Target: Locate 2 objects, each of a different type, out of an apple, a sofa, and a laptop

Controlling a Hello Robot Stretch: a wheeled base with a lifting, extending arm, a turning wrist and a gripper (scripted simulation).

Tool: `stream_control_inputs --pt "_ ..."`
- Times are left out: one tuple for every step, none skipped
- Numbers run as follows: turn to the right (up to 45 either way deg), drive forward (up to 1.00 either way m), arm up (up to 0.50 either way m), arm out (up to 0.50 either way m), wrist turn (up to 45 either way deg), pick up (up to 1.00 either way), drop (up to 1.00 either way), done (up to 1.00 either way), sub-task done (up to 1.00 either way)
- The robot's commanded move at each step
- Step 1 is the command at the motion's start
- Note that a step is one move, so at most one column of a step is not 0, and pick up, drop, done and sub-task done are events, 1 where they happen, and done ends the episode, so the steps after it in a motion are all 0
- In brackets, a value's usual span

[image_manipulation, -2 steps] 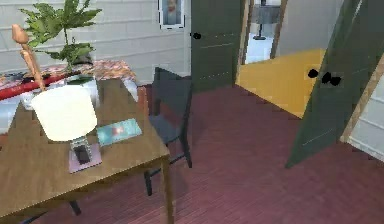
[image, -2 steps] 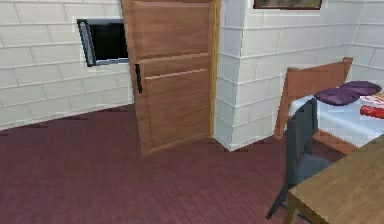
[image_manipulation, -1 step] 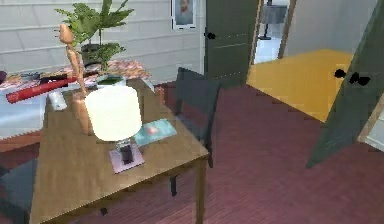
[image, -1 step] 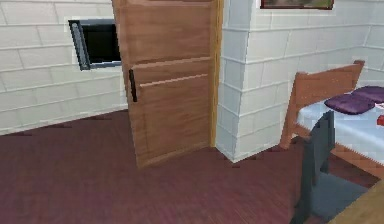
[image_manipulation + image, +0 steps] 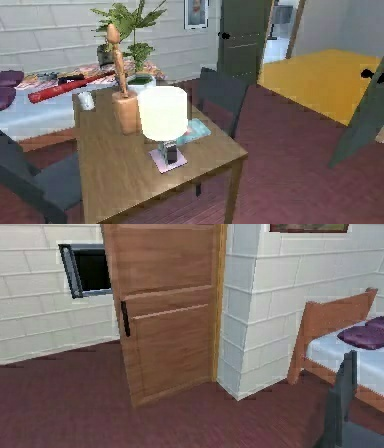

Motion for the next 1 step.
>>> stream_control_inputs --pt "45.0 0.00 0.00 0.00 0.0 0.00 0.00 0.00 0.00"
